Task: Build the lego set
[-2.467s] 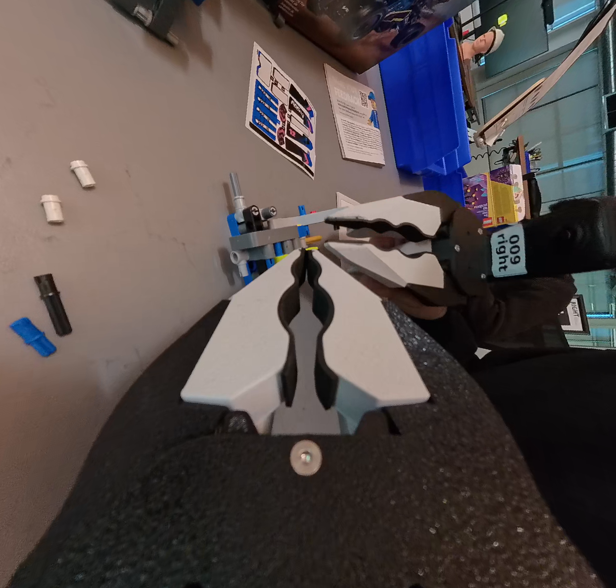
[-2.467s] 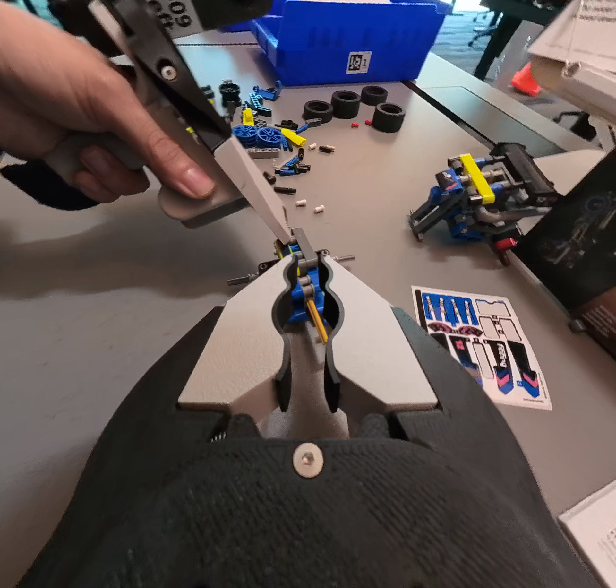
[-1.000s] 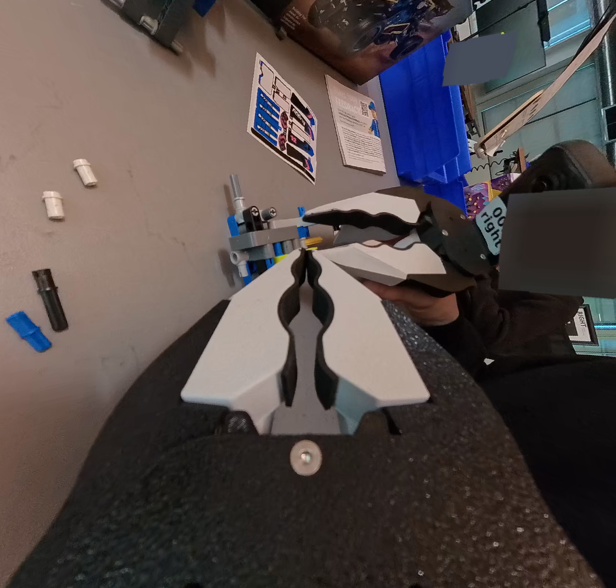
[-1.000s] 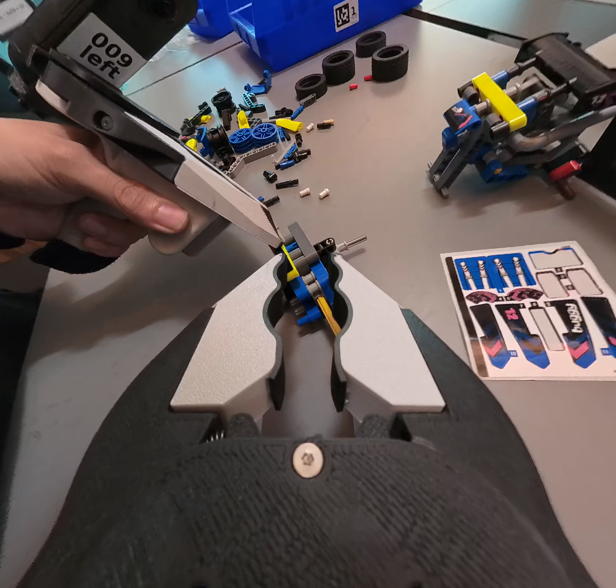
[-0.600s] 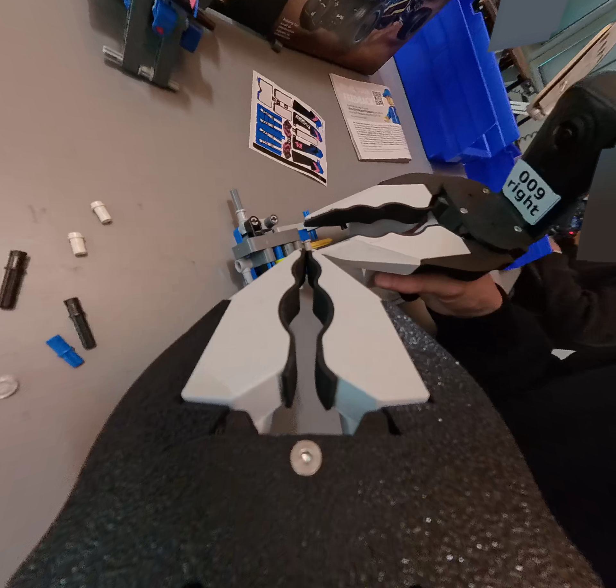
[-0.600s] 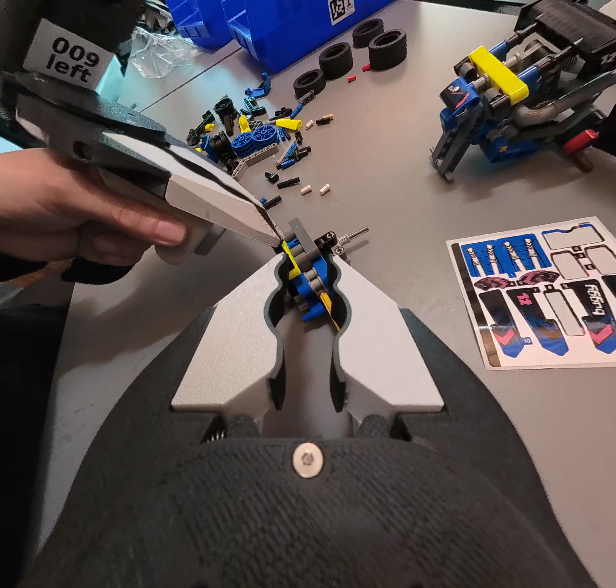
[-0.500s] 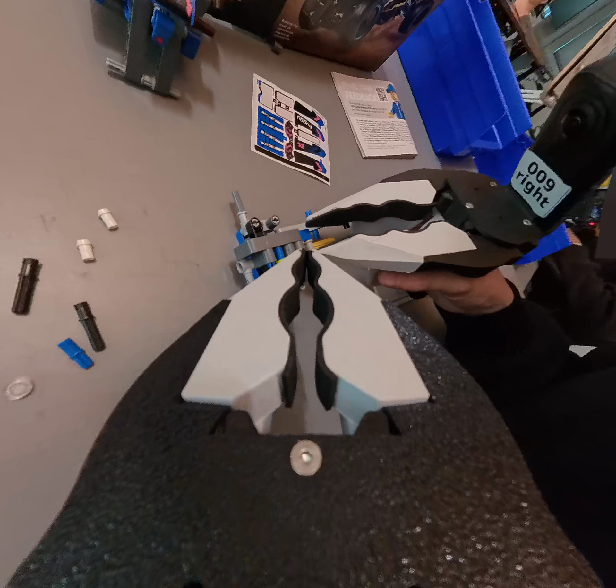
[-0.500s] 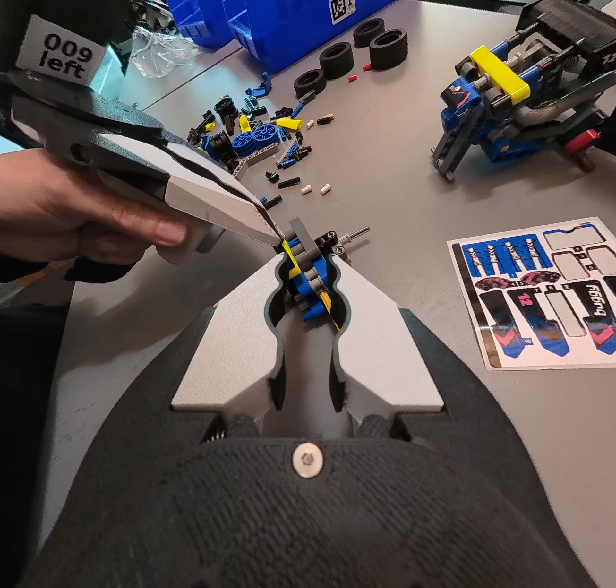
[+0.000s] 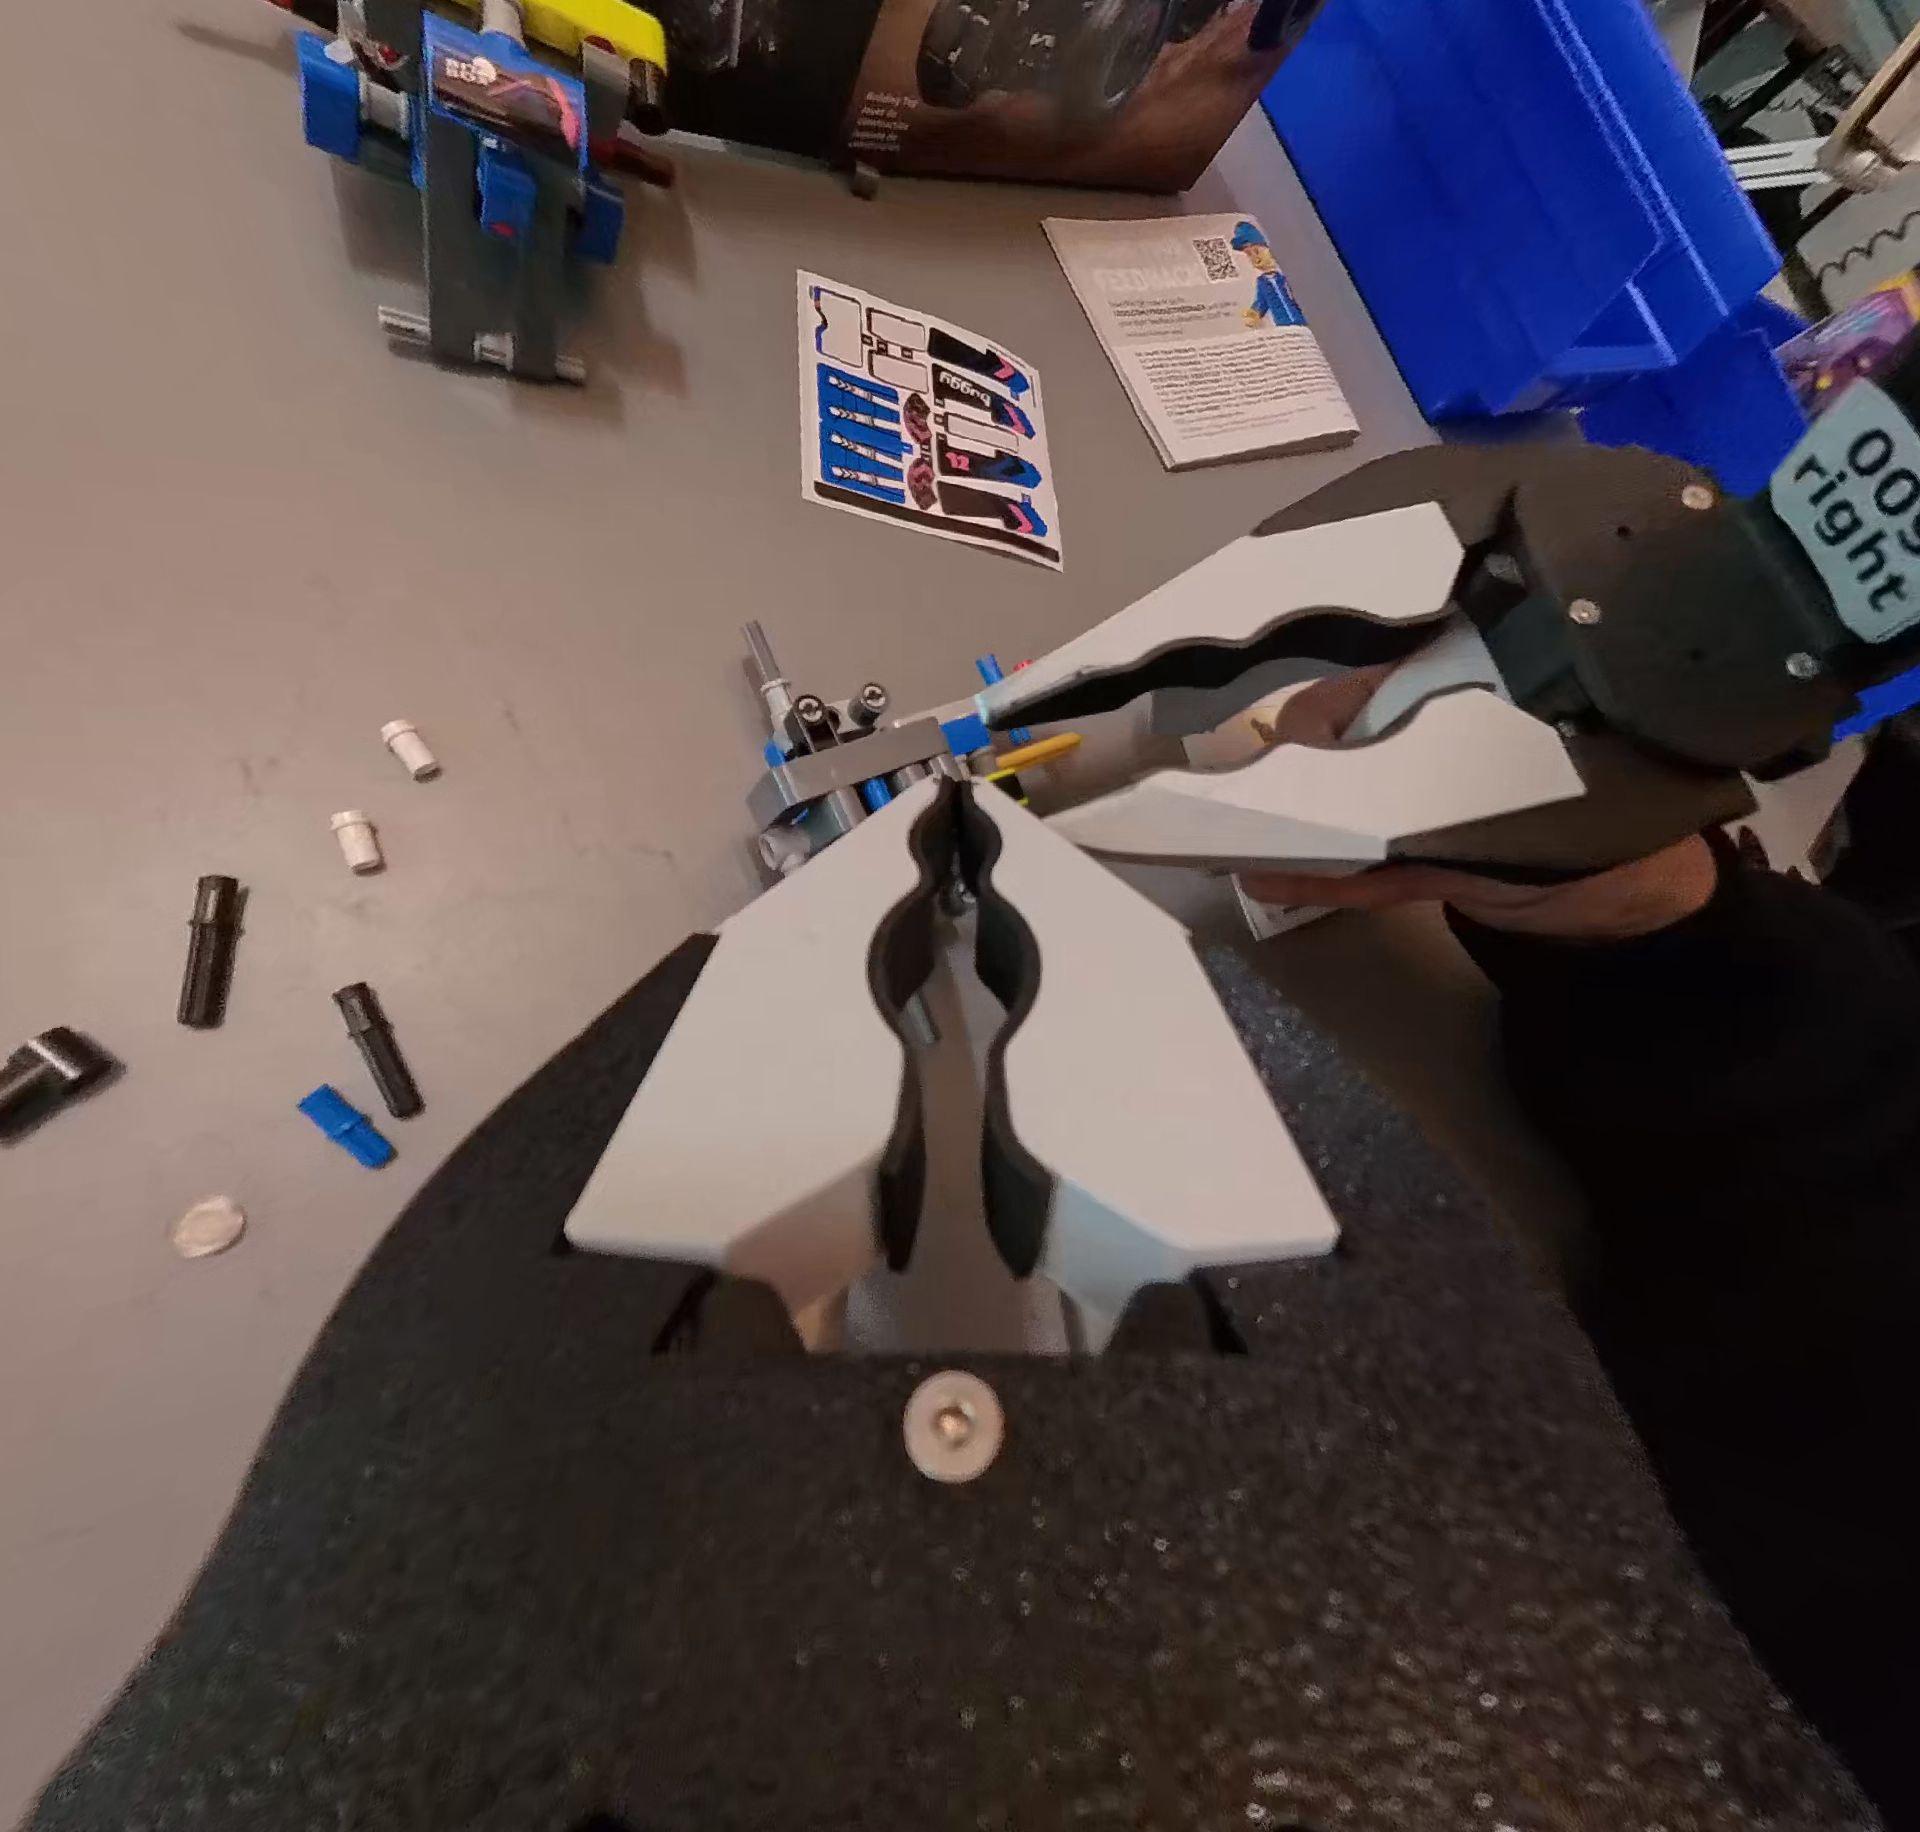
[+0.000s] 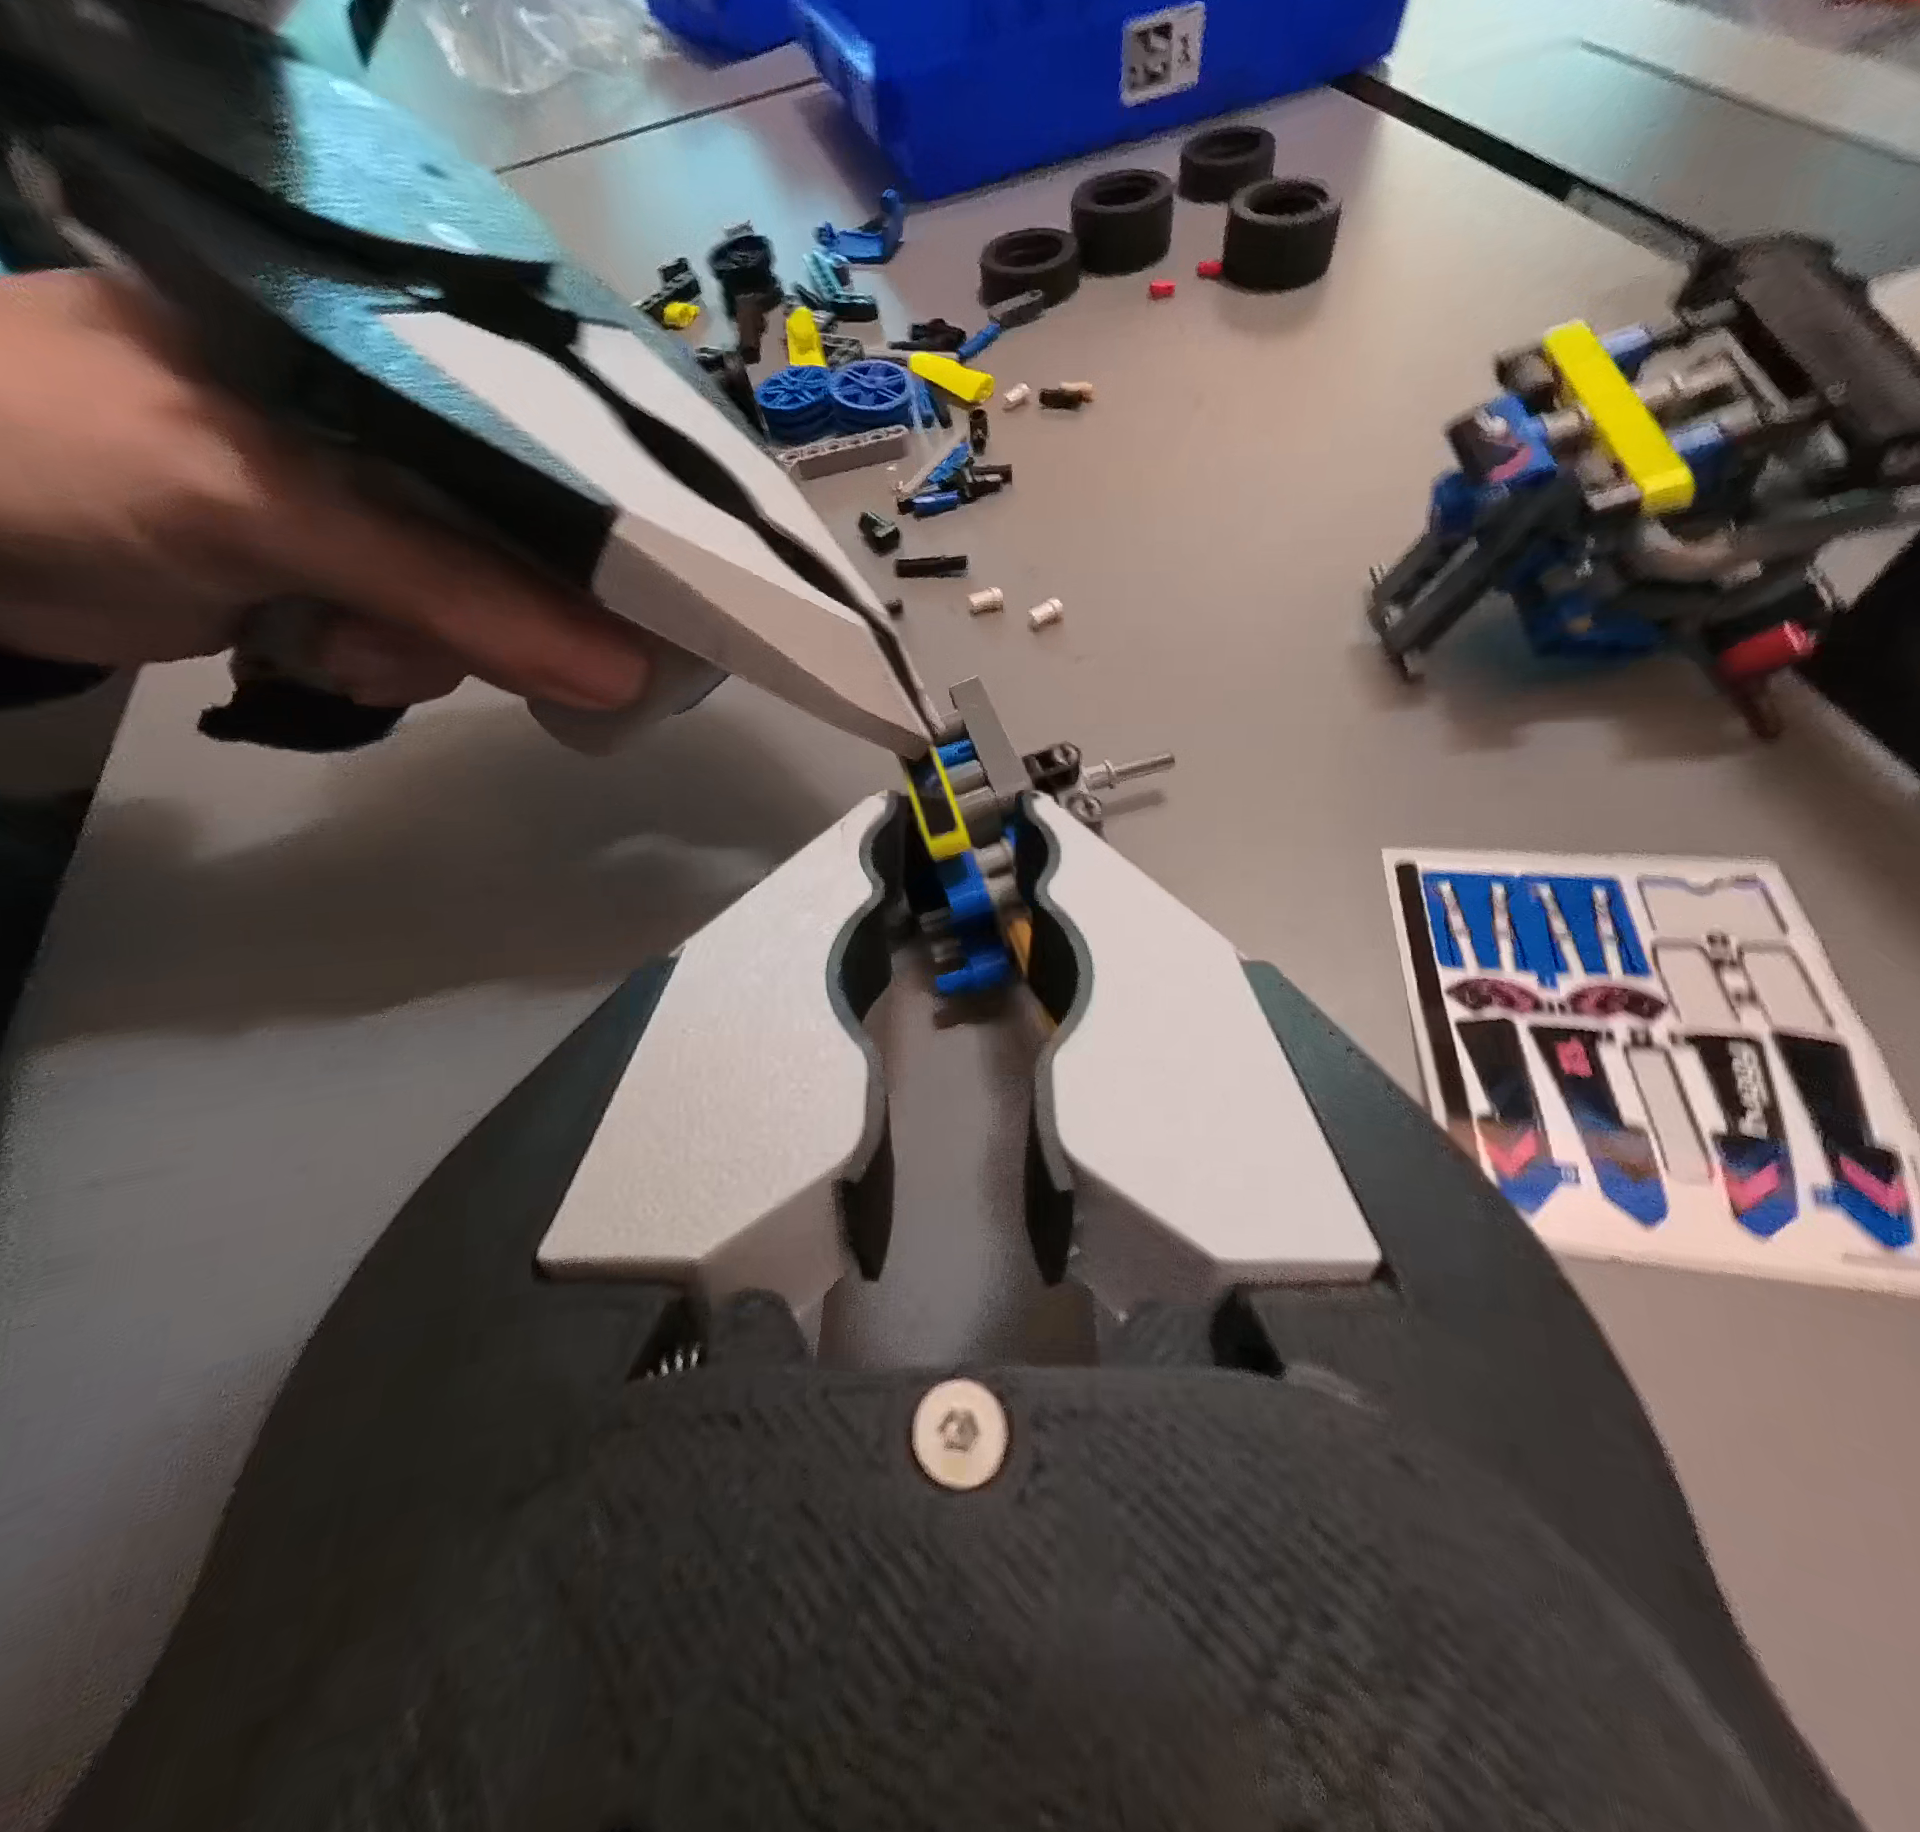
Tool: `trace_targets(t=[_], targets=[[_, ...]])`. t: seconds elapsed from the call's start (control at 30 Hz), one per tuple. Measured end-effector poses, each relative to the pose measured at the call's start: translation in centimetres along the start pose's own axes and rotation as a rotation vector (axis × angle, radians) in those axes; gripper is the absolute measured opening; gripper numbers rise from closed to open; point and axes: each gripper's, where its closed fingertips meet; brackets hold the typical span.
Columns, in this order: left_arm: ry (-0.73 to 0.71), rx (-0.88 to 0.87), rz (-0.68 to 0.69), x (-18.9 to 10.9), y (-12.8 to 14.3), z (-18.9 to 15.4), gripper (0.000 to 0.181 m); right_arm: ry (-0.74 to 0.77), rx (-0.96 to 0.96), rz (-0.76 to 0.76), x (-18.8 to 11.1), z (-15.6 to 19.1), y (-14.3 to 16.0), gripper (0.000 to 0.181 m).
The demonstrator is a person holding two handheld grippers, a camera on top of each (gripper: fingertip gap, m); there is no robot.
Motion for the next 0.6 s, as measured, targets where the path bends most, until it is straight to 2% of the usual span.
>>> trace_targets(t=[0.1,0.3,0.5,0.6], targets=[[0.006,-0.014,-0.007,0.00,0.00,-0.01,0.000,-0.033,-0.083,-0.036,0.34,0.75,-0.74,0.018],[0.010,-0.047,-0.018,0.02,-0.03,-0.05,0.000,-0.027,-0.328,-0.027,0.58,0.86,-0.40,0.013],[0.012,-0.112,-0.041,-0.03,-0.05,-0.04,0.000,-0.024,-0.465,-0.030,0.80,0.92,-0.01,0.000],[0.020,-0.137,-0.051,-0.04,-0.05,-0.06,0.000,-0.019,-0.578,-0.023,0.77,0.95,0.13,0.000]])
Point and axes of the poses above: each gripper's, where its closed fingertips meet, x out along the fingers, y out of its underside, z = x × y across the jaws, and after that the axes turned 12 degrees about -z, right-handed
